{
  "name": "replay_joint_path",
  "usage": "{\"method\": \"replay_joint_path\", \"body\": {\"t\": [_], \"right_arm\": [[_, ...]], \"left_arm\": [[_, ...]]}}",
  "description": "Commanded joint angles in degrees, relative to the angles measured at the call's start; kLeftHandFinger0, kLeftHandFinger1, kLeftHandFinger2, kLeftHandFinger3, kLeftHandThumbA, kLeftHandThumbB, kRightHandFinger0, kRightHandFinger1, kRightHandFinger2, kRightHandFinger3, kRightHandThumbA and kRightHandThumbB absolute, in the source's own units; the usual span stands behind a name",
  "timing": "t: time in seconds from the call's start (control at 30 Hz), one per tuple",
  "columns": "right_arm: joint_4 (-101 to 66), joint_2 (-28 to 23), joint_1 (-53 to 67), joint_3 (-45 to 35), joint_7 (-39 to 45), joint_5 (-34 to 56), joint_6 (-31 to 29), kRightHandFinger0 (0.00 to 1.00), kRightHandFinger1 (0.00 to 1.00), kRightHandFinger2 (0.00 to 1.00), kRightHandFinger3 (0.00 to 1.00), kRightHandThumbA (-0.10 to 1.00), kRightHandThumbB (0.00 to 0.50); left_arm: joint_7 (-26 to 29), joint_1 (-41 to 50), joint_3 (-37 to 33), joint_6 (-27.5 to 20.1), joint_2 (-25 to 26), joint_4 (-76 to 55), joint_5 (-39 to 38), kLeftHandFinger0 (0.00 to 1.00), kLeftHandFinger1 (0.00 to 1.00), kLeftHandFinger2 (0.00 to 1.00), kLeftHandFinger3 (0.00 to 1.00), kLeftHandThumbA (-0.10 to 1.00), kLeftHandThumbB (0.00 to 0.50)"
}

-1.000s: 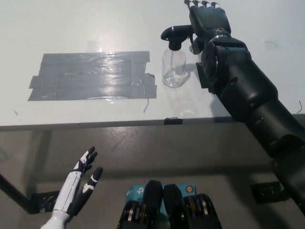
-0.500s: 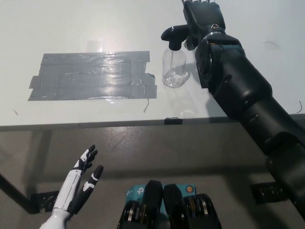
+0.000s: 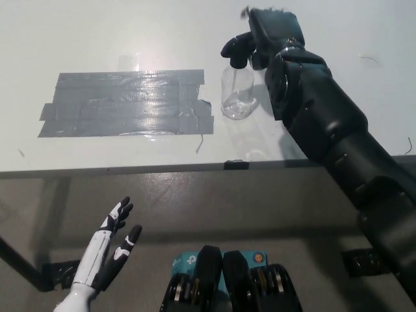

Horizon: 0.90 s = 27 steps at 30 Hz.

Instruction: The robot grabs the black lid of the spray bottle on the desk and places it on the black area of the desk

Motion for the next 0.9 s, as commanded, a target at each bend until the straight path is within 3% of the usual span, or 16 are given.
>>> {"method": "replay_joint_path", "body": {"t": [0.0,0.03,0.07,0.1,0.17,0.23,0.27,0.33,0.43,0.6,0.77,0.87], "right_arm": [[4.34,-0.43,-2.84,-1.67,-3.76,3.55,-5.69,0.01,0.22,0.5,0.38,-0.1,0.246],[5.11,-0.52,-2.52,-1.99,-5.2,3.84,-6.32,0.01,0.25,0.59,0.39,-0.1,0.228],[5.8,-0.61,-2.37,-2.24,-6.35,4.07,-6.98,0.02,0.35,0.74,0.48,-0.1,0.217],[6.24,-0.7,-2.33,-2.43,-7.11,4.2,-7.51,0.02,0.39,0.78,0.54,-0.1,0.212],[7.49,-1.18,-2.11,-3.05,-9.21,4.84,-8.84,0.05,0.47,0.84,0.81,-0.1,0.212],[8.54,-1.54,-2.39,-3.12,-11.29,5.0,-10.47,0.08,0.53,0.85,0.95,-0.1,0.203],[8.91,-1.52,-2.58,-3.1,-11.61,5.07,-10.75,0.07,0.54,0.84,0.99,-0.1,0.163],[9.1,-1.69,-2.91,-2.98,-13.24,4.95,-11.63,0.12,0.57,0.87,1.0,-0.1,0.182],[8.61,-1.82,-3.46,-3.33,-14.7,5.36,-12.65,0.09,0.54,0.84,0.98,-0.1,0.134],[7.04,-1.76,-3.89,-3.67,-17.34,5.85,-13.49,0.04,0.43,0.75,0.85,0.0,0.114],[1.76,-1.77,-3.56,-3.01,-15.73,5.11,-11.87,0.03,0.43,0.75,0.87,-0.02,0.101],[-1.05,-1.43,-4.27,-2.59,-14.24,4.67,-10.72,0.05,0.47,0.81,0.97,-0.04,0.096]], "left_arm": [[-0.35,-0.98,-0.06,-1.0,1.14,-1.71,-0.19,1.0,1.0,1.0,1.0,0.92,0.003],[-0.39,-1.07,-0.03,-1.23,1.28,-1.58,-0.26,1.0,1.0,1.0,1.0,0.92,0.006],[-0.42,-1.16,-0.02,-1.36,1.36,-1.5,-0.31,1.0,1.0,1.0,1.0,0.92,0.006],[-0.47,-1.28,-0.03,-1.4,1.44,-1.47,-0.36,1.0,1.0,1.0,1.0,0.92,0.005],[-0.81,-1.41,-0.08,-0.37,1.4,-1.87,-0.56,1.0,1.0,1.0,1.0,0.93,0.012],[-0.93,-1.59,-0.26,-0.27,1.49,-1.93,-0.22,1.0,1.0,1.0,1.0,0.94,0.0],[-0.96,-1.7,-0.24,-0.25,1.49,-1.89,-0.2,1.0,1.0,1.0,1.0,0.94,0.0],[-0.91,-1.75,-0.24,-0.83,1.51,-1.67,-0.16,1.0,1.0,1.0,1.0,0.94,0.0],[-0.98,-1.91,-0.29,-0.87,1.49,-1.45,-0.13,1.0,1.0,1.0,1.0,0.95,0.0],[-0.6,-1.71,-0.66,-1.89,1.46,-1.19,0.91,1.0,1.0,0.96,1.0,0.93,0.0],[-0.43,0.15,-0.69,-1.8,1.07,-1.47,0.67,1.0,1.0,0.95,1.0,0.93,0.005],[-0.56,0.74,-0.54,-1.83,1.02,-1.61,0.0,1.0,1.0,0.95,1.0,0.87,0.0]]}}
